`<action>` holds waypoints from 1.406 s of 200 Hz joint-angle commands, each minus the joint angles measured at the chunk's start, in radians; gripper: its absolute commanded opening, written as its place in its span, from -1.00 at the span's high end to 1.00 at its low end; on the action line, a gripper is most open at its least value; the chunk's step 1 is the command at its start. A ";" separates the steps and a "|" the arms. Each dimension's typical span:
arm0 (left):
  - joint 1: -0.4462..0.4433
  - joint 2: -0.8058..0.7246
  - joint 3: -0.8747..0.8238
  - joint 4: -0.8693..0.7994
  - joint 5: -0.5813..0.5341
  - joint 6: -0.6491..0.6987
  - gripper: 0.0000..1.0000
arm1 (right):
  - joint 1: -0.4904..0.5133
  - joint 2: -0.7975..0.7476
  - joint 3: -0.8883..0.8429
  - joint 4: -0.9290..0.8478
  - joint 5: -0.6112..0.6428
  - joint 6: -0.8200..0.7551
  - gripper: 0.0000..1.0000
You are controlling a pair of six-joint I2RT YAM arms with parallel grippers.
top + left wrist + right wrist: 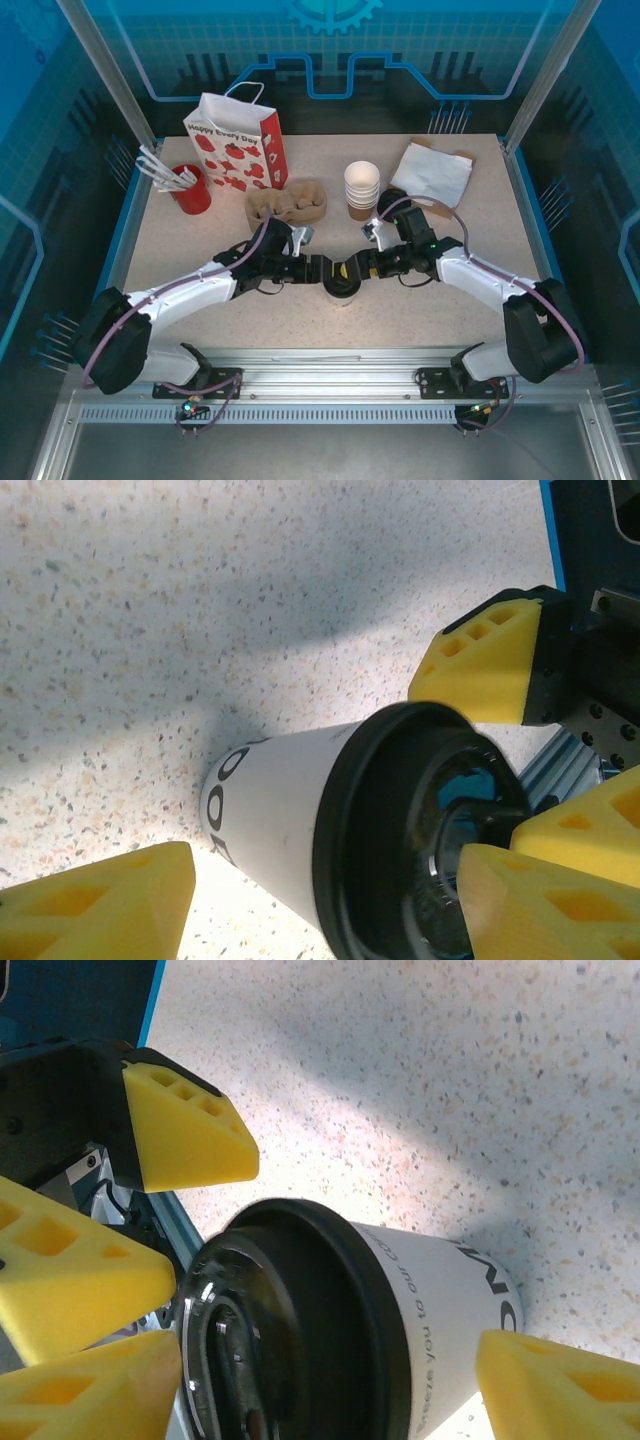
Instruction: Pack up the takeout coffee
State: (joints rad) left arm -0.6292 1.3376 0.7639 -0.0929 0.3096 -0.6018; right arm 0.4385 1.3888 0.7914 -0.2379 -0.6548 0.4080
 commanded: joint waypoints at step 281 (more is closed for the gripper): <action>0.044 -0.119 -0.052 -0.023 0.147 -0.087 -0.72 | 0.024 -0.162 0.064 -0.233 0.156 0.024 -0.90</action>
State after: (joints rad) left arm -0.5655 1.1774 0.7429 -0.1848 0.3279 -0.6312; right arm 0.5144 1.2919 0.8005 -0.3916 -0.5213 0.4862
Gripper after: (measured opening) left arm 0.858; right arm 0.950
